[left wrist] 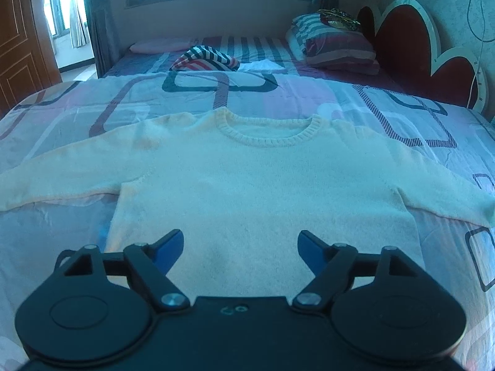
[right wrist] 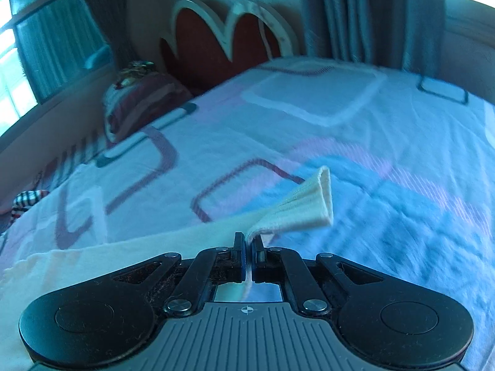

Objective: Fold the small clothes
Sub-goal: 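Carry the held sleeve across the sweater body and open the right gripper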

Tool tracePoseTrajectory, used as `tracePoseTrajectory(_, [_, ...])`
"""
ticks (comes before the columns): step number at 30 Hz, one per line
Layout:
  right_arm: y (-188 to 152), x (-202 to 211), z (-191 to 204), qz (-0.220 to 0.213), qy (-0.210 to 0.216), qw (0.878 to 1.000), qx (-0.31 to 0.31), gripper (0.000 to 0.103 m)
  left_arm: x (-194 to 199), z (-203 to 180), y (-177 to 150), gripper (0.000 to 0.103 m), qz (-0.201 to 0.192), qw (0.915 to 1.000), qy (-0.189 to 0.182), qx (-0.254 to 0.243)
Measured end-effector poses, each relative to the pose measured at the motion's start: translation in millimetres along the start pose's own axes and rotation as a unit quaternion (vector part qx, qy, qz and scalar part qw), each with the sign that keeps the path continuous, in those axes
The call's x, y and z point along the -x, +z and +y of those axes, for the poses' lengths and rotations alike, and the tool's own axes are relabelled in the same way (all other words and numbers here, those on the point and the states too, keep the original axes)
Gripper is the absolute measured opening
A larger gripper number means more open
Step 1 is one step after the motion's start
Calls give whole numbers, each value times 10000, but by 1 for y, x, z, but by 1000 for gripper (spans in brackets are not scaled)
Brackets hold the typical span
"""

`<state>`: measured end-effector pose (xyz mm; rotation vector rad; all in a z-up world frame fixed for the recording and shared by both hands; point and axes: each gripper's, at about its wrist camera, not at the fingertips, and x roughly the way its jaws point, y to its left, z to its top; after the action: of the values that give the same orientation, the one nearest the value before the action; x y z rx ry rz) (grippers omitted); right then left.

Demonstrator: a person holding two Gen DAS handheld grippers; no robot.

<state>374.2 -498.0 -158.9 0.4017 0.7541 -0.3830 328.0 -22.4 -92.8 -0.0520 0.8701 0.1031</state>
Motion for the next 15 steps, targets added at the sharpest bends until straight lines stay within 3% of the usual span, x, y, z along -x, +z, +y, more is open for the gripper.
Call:
tracePoseTrajectory(8, [-3, 26, 110, -201, 1143, 9900, 799, 2, 6, 26, 13, 79, -179, 9998, -45, 113])
tracePoseTrajectory(15, [-62, 27, 250, 173, 2148, 9654, 1468, 2, -6, 73, 30, 79, -228, 9985, -164, 465])
